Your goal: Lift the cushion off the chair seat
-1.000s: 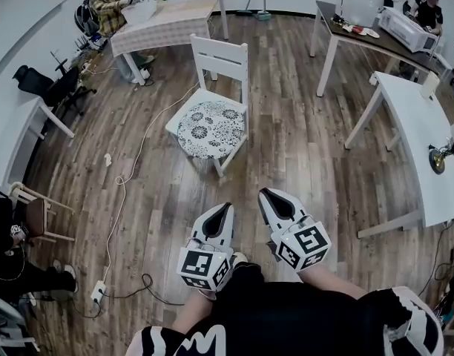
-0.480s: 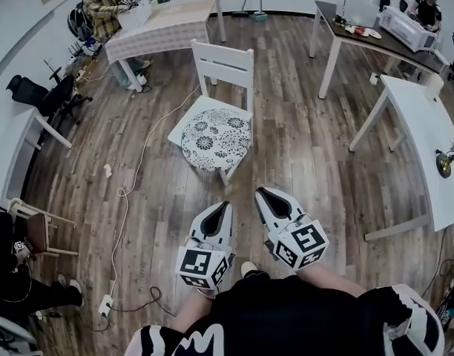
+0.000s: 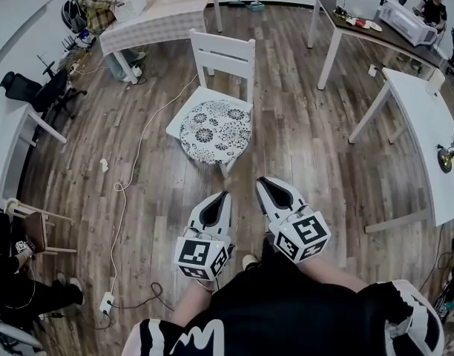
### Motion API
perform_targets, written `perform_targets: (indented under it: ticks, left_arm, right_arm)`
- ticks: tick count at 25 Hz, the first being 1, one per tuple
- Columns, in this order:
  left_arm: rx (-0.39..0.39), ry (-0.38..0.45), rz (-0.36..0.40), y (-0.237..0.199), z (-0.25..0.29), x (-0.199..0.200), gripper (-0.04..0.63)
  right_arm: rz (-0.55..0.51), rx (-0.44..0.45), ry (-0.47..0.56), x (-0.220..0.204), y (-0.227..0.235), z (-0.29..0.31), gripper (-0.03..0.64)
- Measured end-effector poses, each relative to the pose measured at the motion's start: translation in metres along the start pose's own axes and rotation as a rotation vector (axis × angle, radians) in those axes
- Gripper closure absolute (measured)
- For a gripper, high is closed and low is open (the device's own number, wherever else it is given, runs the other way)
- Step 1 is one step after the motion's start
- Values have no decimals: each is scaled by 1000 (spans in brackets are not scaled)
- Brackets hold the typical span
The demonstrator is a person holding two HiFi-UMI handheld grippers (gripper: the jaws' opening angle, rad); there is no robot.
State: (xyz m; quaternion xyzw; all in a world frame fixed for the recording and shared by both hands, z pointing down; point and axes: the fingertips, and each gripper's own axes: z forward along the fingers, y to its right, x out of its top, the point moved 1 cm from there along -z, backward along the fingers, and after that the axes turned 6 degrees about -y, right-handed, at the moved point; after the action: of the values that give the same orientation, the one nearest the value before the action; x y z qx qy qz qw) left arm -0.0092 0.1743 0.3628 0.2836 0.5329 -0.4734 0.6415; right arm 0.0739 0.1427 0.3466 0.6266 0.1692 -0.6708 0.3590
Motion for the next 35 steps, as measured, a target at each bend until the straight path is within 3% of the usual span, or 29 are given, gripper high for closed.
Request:
perform_targets:
  ticks: [12, 35]
  left_arm:
    - [24, -17, -3, -40, 37, 8, 594]
    - [85, -4, -27, -138, 185, 73, 594]
  right_arm:
    - [-3, 21, -13, 8, 22, 51, 586]
    - [-8, 104, -55, 64, 124, 207, 586]
